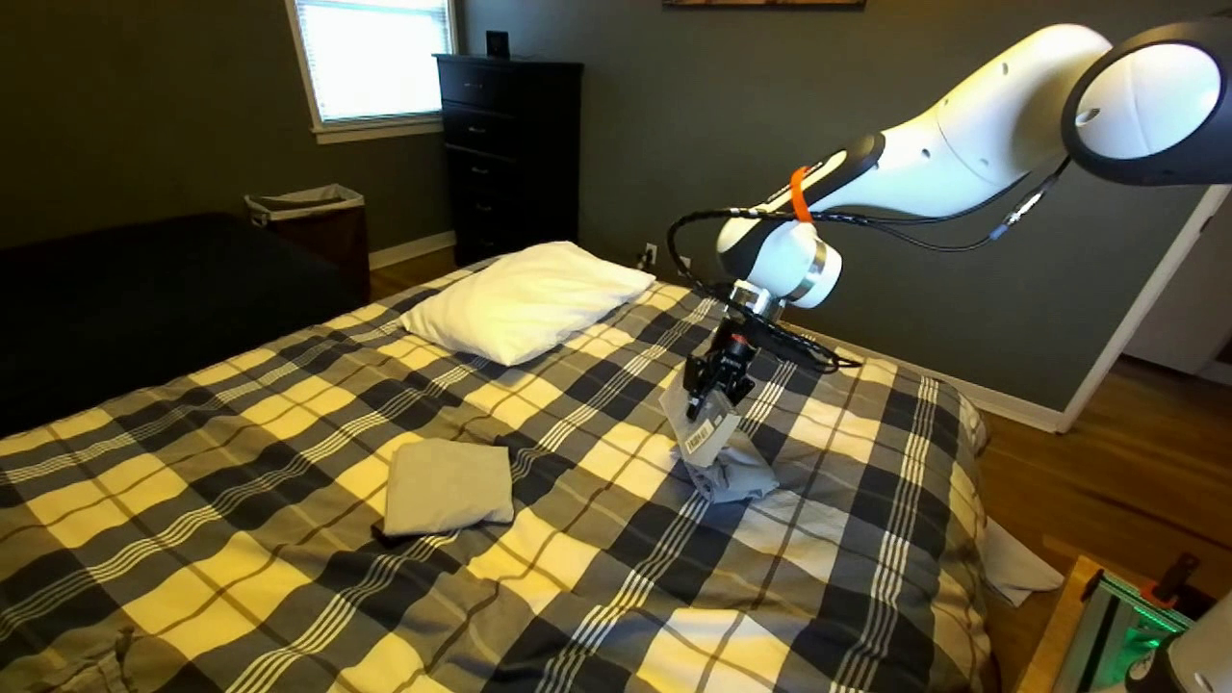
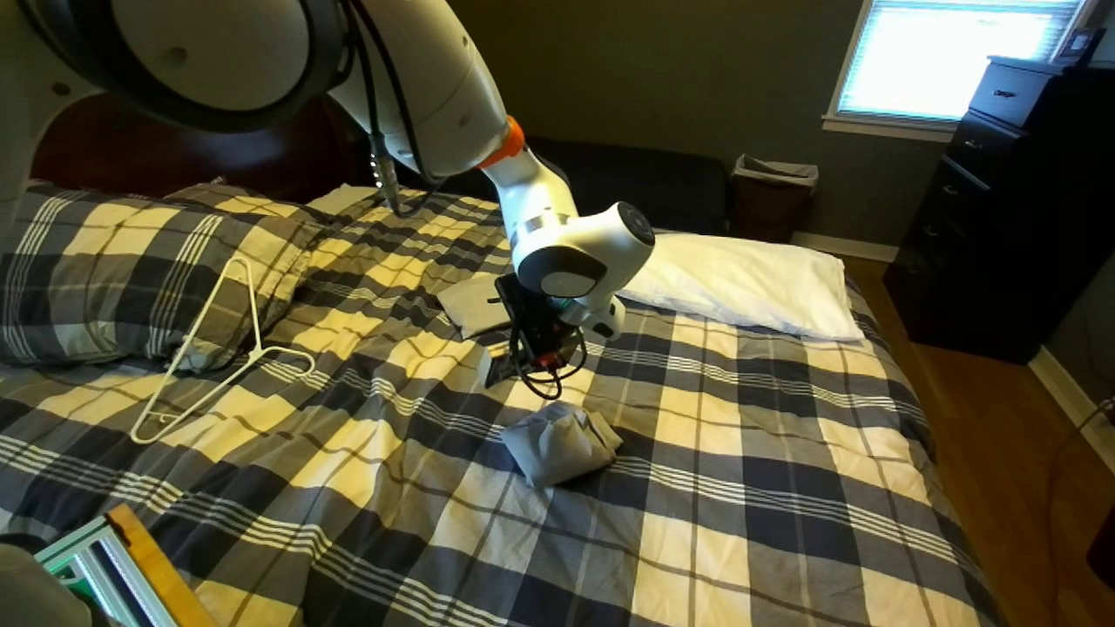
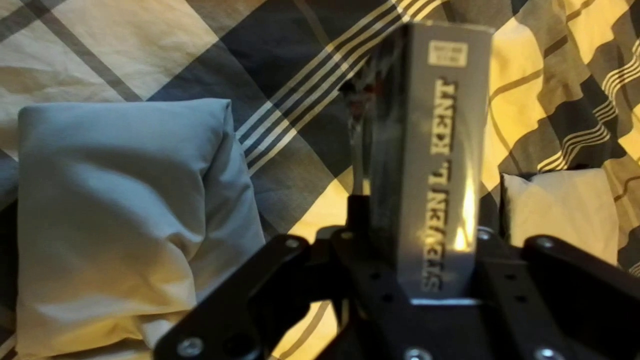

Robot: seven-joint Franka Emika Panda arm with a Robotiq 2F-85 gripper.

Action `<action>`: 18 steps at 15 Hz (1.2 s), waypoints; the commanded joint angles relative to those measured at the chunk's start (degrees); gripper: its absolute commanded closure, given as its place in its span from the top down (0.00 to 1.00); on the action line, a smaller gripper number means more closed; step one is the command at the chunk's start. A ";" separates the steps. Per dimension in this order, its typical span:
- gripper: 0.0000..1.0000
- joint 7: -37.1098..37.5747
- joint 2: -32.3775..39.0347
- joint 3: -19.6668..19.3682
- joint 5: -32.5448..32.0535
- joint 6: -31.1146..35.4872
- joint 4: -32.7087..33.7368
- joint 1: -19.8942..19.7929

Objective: Put the book on the grey cloth on the right

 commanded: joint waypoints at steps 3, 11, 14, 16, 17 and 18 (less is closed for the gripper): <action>0.08 -6.08 3.55 -0.30 5.07 1.18 0.61 -3.03; 0.08 -23.52 7.05 -0.03 16.08 2.80 0.03 -6.66; 0.08 -22.82 8.15 -1.75 15.47 1.10 0.72 -5.97; 0.08 -22.17 8.72 -2.41 15.38 0.83 0.90 -6.15; 0.08 -21.98 9.15 -2.63 15.43 0.49 1.16 -6.38; 0.08 -21.74 9.58 -2.95 15.14 0.31 1.42 -6.33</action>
